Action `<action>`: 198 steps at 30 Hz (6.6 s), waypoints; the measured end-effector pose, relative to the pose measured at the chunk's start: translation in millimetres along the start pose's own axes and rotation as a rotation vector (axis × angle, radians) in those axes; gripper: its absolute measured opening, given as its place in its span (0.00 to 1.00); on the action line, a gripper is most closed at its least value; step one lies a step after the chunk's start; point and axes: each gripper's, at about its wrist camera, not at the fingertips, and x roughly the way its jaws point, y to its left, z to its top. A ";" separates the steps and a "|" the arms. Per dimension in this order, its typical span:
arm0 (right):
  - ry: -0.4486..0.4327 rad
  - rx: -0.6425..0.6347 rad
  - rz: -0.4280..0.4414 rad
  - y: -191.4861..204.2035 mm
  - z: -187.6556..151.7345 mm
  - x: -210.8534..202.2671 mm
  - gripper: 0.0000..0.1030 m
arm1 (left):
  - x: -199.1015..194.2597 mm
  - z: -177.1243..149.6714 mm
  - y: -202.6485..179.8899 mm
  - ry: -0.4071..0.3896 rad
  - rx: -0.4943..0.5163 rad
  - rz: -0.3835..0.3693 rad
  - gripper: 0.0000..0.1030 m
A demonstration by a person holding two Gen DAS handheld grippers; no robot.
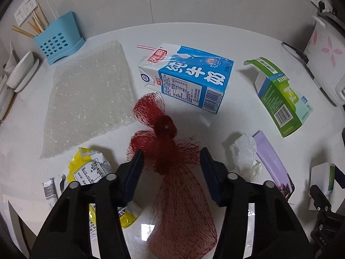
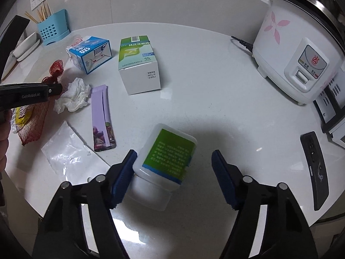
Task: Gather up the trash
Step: 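Grasp the red mesh net bag with the left tool while the right tool grasps the white green-labelled bottle, then carry the net bag with the left tool while the right tool carries the bottle over the trash bin, then open the left tool to drop the net bag while the right tool opens to drop the bottle, then move both open tools back up over the counter items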
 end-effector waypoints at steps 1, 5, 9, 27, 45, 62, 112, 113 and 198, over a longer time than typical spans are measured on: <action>0.007 0.005 -0.002 0.0 -0.1 1.4 0.51 | 1.4 -0.3 0.0 0.010 -0.002 -0.003 0.33; 0.014 0.029 -0.009 -0.7 0.0 3.2 0.45 | 1.4 -1.1 2.6 0.003 -0.004 -0.012 0.14; -0.003 0.058 -0.013 -5.2 -1.6 0.2 0.44 | -5.2 -3.6 3.4 -0.017 0.002 -0.024 0.08; -0.110 0.102 -0.029 12.3 -2.1 -54.2 0.44 | -74.3 -39.1 17.3 -0.135 0.022 -0.105 0.07; -0.330 0.064 -0.002 92.3 -42.7 -145.9 0.44 | -174.0 -141.4 76.7 -0.328 0.004 -0.180 0.07; -0.464 0.004 0.114 160.3 -164.9 -177.5 0.44 | -171.2 -271.3 114.3 -0.391 -0.045 -0.196 0.07; 0.328 0.053 0.130 219.0 -390.8 267.7 0.44 | 305.3 -473.2 43.5 0.263 -0.037 -0.286 0.12; 0.332 0.057 0.135 216.9 -391.9 269.6 0.44 | 306.6 -474.8 42.9 0.267 -0.039 -0.289 0.13; -0.245 0.066 0.128 170.0 -253.2 -40.7 0.88 | -58.1 -359.2 125.5 -0.211 -0.171 -0.120 0.94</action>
